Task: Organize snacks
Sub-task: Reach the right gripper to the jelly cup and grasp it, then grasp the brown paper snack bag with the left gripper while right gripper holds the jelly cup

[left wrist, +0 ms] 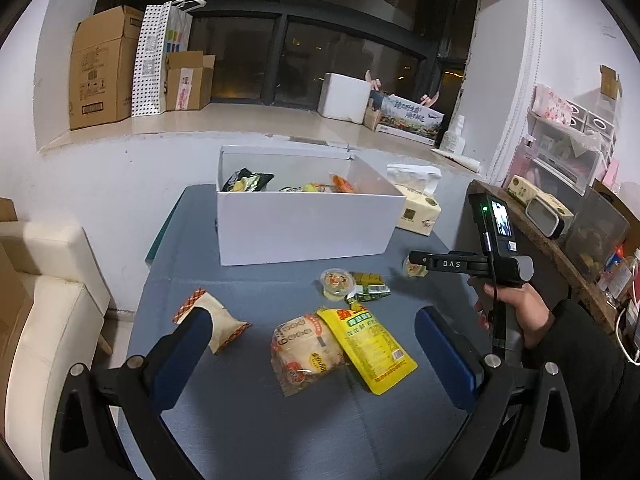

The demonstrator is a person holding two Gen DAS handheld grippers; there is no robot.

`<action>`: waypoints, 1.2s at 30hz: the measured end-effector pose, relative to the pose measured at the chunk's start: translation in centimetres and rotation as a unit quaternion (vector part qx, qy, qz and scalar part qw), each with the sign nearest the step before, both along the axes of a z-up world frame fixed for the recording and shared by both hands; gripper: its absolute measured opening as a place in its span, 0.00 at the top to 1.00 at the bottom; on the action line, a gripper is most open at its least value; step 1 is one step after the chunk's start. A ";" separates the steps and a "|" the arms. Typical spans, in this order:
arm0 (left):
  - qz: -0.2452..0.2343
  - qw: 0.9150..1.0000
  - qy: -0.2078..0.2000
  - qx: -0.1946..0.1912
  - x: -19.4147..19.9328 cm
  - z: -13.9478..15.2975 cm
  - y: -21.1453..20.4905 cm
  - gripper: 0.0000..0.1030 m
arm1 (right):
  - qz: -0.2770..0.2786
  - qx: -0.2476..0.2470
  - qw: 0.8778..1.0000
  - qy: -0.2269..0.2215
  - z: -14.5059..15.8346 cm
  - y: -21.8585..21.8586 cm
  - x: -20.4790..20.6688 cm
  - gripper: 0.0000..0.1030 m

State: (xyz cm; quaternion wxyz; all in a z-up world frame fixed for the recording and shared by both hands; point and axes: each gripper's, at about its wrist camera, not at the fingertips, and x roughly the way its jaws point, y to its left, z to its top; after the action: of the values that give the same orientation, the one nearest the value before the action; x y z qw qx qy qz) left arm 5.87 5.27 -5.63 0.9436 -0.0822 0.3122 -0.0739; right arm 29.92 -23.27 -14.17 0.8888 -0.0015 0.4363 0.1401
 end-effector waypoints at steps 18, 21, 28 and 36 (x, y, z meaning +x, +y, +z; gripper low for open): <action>0.032 0.999 0.022 -0.016 0.6 -2.2 3.0 0.00 | 0.006 -0.030 0.999 0.011 -0.1 0.4 -1.2 0.67; 0.040 0.998 0.037 -0.019 1.9 -3.7 4.0 0.00 | -0.003 -0.035 0.999 -0.014 1.4 0.3 -3.4 0.67; 0.063 0.995 0.075 0.001 6.5 -7.0 5.9 0.00 | 0.033 0.024 0.998 -0.053 4.7 0.9 -11.6 0.67; 0.092 0.985 0.145 0.002 11.2 -11.3 6.7 0.00 | 0.045 0.045 0.996 -0.068 5.8 2.2 -16.9 0.67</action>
State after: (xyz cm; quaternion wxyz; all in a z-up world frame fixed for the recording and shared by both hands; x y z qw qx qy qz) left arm 17.09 12.01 -16.97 0.8912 -0.1186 0.4370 0.0267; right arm 13.01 -21.04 -8.33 0.9081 0.0089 0.3681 0.1992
